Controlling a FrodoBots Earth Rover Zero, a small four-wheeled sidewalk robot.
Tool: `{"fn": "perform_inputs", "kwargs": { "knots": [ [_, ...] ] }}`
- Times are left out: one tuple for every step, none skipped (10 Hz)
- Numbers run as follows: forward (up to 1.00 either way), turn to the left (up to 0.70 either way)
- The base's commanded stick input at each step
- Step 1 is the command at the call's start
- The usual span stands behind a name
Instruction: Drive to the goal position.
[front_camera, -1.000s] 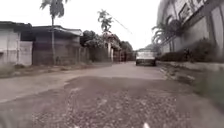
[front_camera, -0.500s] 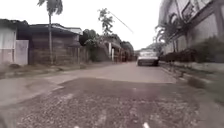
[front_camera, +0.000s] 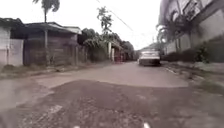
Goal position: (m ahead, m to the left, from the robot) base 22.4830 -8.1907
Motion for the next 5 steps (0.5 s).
{"fn": "perform_inputs", "kwargs": {
  "knots": [
    [0.85,-0.24],
    [0.85,0.01],
    [0.85,0.01],
    [0.85,0.01],
    [0.85,0.01]
  ]
}}
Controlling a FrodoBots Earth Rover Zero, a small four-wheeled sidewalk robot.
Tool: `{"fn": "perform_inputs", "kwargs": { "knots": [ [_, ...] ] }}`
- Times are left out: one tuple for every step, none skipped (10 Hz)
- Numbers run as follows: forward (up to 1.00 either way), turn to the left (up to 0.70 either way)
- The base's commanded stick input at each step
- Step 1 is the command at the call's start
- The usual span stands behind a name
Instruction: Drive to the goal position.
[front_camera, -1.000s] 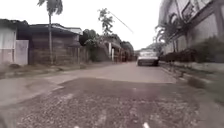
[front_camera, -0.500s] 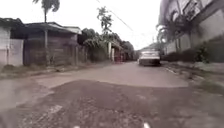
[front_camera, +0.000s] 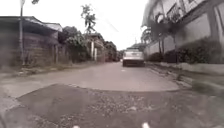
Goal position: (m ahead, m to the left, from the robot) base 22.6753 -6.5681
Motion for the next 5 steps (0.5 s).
{"fn": "perform_inputs", "kwargs": {
  "knots": [
    [0.85,0.01],
    [0.85,0.01],
    [0.85,0.01],
    [0.85,0.01],
    [0.85,0.01]
  ]
}}
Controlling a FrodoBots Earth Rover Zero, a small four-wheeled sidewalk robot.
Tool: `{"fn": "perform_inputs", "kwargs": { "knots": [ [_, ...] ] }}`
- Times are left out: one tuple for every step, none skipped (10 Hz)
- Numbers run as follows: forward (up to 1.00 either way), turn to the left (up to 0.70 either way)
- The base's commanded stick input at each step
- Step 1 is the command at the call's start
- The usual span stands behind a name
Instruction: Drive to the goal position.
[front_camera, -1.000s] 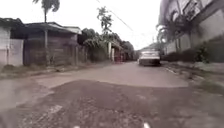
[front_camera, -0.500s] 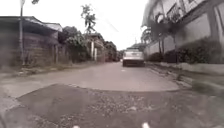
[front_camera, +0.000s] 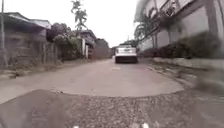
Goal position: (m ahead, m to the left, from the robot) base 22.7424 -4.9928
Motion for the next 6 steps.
{"fn": "perform_inputs", "kwargs": {
  "knots": [
    [0.85,0.01],
    [0.85,0.01],
    [0.85,0.01],
    [0.85,0.01],
    [0.85,0.01],
    [0.85,0.01]
  ]
}}
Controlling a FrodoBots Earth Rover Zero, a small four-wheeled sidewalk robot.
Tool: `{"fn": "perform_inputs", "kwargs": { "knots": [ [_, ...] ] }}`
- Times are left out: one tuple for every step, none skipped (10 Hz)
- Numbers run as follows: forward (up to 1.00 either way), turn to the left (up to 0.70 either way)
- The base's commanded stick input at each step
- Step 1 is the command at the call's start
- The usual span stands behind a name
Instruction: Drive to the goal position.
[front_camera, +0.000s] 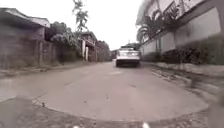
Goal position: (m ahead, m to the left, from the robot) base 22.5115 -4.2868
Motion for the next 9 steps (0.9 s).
{"fn": "perform_inputs", "kwargs": {
  "knots": [
    [0.85,0.01],
    [0.85,0.01],
    [0.85,0.01],
    [0.85,0.01],
    [0.85,0.01],
    [0.85,0.35],
    [0.85,0.30],
    [0.85,0.12],
    [0.85,0.01]
  ]
}}
